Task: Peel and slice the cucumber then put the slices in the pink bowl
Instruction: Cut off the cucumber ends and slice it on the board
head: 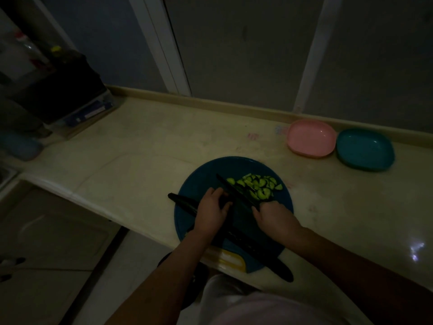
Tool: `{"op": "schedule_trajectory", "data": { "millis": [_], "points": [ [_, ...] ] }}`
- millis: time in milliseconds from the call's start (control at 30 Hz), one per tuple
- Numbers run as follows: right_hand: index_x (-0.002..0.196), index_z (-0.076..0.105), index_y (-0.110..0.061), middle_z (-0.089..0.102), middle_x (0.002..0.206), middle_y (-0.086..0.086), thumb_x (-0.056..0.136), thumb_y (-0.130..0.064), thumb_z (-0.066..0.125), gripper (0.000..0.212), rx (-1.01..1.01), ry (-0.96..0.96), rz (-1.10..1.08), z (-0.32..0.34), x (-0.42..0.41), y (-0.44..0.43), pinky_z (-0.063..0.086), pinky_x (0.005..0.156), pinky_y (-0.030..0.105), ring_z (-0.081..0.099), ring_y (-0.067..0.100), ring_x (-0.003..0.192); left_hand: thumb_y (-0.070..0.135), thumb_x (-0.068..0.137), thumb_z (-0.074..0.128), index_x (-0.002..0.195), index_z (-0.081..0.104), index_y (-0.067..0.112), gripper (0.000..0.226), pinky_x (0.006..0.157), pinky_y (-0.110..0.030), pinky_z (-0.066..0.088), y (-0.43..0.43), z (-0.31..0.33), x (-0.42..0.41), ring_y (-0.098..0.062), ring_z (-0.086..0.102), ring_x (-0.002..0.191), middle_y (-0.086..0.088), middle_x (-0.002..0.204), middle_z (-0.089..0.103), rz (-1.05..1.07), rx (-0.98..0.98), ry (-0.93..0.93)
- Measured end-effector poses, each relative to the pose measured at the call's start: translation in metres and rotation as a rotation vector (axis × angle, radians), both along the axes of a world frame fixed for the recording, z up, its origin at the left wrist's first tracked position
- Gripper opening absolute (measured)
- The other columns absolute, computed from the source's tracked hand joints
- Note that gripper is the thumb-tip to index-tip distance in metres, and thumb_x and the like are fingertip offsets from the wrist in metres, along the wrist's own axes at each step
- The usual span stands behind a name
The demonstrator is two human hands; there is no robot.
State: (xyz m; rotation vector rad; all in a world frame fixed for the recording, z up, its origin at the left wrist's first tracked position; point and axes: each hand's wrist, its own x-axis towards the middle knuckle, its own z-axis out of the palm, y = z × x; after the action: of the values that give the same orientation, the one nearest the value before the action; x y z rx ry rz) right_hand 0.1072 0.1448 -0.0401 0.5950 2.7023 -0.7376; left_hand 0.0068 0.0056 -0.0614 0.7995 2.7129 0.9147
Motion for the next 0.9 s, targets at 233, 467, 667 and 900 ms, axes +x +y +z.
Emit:
{"op": "schedule_trajectory", "data": {
  "millis": [233,467,667,900],
  "points": [
    [0.077,0.056,-0.009,0.044,0.065,-0.002,0.1,-0.032,0.036,0.038,-0.004,0.067,0.014,-0.003,0.01,-0.005,0.031,0.046,0.024,0.049,0.014,0.062,0.014,0.079,0.072,0.093,0.063,0.003,0.02,0.062,-0.018,0.029,-0.001,0.0,-0.002,-0.021,0.056,0.082,-0.011,0.091,0.06,0.022,0.024,-0.01],
    [0.058,0.031,-0.022,0.033,0.058,-0.009,0.1,-0.032,0.035,0.044,0.038,0.035,0.045,0.001,0.01,-0.005,0.019,0.04,0.015,0.029,-0.001,0.047,0.016,0.08,0.071,0.095,0.065,0.004,0.02,0.064,-0.021,0.034,-0.002,0.0,-0.002,-0.022,0.057,0.082,-0.012,0.092,0.06,0.019,0.023,-0.002],
    [0.065,0.05,-0.01,0.043,0.063,-0.004,0.1,-0.031,0.036,0.043,-0.001,0.042,0.03,0.0,0.008,-0.006,0.025,0.041,0.021,0.041,0.009,0.052,0.016,0.081,0.071,0.095,0.065,0.003,0.02,0.062,-0.017,0.03,-0.001,0.0,-0.001,-0.02,0.056,0.081,-0.012,0.092,0.06,0.03,0.018,-0.004],
    [0.055,0.034,-0.018,0.036,0.056,-0.006,0.1,-0.03,0.036,0.047,-0.002,0.023,0.057,0.001,-0.005,-0.01,0.022,0.04,0.019,0.036,0.008,0.047,0.015,0.082,0.069,0.096,0.064,0.003,0.02,0.061,-0.016,0.027,-0.001,0.001,-0.001,-0.022,0.057,0.084,-0.012,0.093,0.06,0.016,-0.006,0.01]
  ]
}}
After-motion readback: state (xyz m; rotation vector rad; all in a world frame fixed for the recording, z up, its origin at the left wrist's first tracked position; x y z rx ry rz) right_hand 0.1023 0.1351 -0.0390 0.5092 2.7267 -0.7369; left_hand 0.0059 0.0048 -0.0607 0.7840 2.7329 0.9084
